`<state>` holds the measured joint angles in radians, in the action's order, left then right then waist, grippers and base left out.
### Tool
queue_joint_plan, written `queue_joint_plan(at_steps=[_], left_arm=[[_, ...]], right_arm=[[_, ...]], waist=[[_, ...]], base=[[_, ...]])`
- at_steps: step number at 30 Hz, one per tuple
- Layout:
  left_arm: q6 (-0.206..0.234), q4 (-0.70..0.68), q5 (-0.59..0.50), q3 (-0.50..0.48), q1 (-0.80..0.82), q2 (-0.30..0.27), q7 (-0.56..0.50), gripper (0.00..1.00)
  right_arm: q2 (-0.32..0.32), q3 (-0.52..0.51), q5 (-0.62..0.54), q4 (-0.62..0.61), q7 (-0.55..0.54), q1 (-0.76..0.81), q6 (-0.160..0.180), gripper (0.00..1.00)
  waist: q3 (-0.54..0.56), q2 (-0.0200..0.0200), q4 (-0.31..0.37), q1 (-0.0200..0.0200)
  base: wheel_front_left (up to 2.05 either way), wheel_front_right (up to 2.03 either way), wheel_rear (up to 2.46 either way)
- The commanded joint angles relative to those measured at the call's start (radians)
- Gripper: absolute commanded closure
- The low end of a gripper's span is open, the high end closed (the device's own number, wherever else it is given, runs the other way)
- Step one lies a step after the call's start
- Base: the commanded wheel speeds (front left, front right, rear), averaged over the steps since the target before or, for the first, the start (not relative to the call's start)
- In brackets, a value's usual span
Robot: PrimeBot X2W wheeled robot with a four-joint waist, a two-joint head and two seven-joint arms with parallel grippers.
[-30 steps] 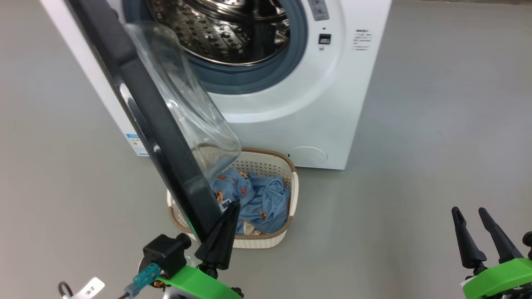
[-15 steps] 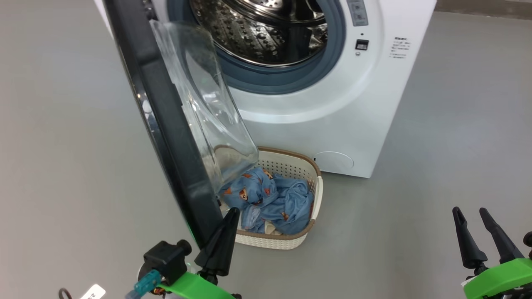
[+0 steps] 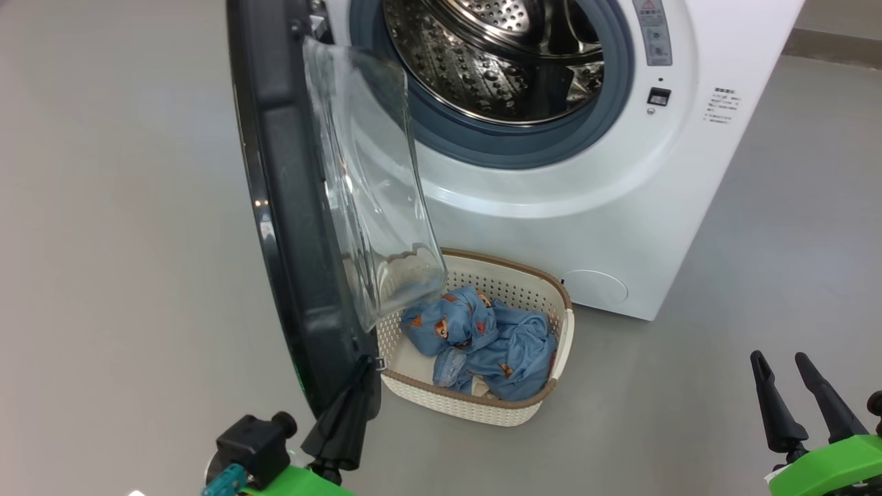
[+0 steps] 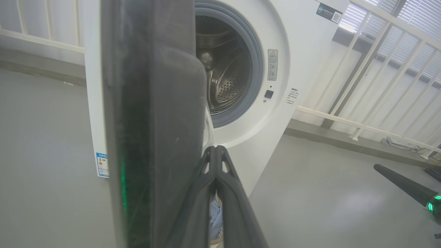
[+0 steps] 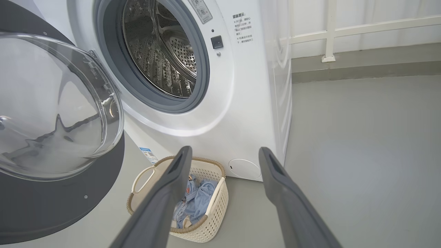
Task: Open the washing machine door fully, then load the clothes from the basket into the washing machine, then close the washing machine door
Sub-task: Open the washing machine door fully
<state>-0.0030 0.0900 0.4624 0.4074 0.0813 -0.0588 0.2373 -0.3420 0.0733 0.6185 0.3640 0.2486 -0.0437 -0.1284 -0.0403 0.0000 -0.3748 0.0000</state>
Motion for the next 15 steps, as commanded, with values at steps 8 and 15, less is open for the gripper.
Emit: queue_joint_plan(at_steps=[8, 15], left_arm=[[0.020, -0.019, 0.031, -0.081, 0.023, -0.043, -0.001, 1.00], [0.041, 0.014, 0.039, -0.113, 0.036, -0.062, -0.003, 1.00]], right_arm=[[-0.018, 0.025, 0.007, -0.023, 0.013, 0.009, -0.002, 0.00], [-0.016, 0.032, 0.009, -0.025, 0.013, 0.011, -0.002, 0.00]], waist=[[0.015, 0.0000, -0.033, 0.0000], [0.019, 0.0000, -0.026, 0.0000]], base=[[0.00, 0.00, 0.00], [0.00, 0.00, 0.00]])
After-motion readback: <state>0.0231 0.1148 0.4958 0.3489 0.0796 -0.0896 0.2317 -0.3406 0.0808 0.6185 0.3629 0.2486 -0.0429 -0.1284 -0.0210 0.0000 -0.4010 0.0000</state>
